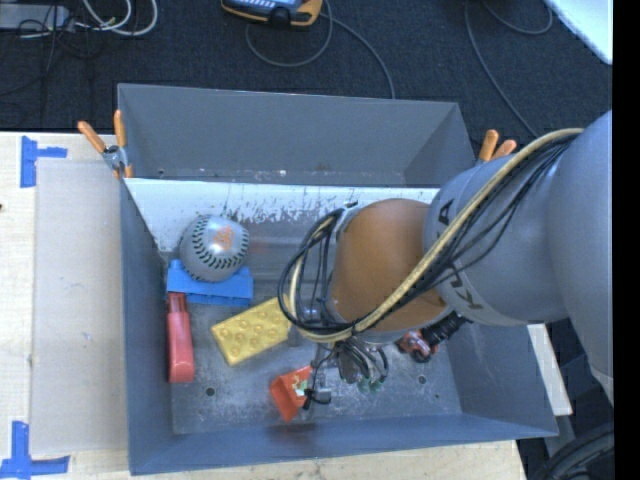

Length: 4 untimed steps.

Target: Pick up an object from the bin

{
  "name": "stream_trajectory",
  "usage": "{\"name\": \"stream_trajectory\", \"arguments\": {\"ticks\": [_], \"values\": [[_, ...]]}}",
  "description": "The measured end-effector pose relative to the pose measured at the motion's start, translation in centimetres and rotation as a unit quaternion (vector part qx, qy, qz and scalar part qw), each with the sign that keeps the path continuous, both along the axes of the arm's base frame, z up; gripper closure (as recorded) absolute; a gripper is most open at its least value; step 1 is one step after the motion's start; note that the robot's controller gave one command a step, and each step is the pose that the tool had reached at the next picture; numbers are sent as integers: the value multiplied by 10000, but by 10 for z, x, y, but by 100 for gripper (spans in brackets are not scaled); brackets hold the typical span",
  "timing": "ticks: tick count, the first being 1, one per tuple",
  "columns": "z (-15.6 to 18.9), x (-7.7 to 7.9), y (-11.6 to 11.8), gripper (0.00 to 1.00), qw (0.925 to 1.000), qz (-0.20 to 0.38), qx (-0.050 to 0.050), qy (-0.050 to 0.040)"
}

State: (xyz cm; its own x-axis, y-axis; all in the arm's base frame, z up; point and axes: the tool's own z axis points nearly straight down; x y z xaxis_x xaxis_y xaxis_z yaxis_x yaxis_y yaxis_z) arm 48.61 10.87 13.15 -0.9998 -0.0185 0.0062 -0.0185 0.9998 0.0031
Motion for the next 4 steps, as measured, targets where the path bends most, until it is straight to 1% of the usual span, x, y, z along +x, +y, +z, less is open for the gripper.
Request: {"name": "stream_trajectory", "arguments": {"ticks": [1, 2, 3, 4], "values": [[-35, -7, 19, 100, 9924, -1227, -24, -23], [-35, -7, 19, 100, 9924, -1228, -23, -23], [48, 0, 32, 100, 9927, -1206, -29, -14], [48, 0, 32, 100, 9927, -1204, -30, -14]]}}
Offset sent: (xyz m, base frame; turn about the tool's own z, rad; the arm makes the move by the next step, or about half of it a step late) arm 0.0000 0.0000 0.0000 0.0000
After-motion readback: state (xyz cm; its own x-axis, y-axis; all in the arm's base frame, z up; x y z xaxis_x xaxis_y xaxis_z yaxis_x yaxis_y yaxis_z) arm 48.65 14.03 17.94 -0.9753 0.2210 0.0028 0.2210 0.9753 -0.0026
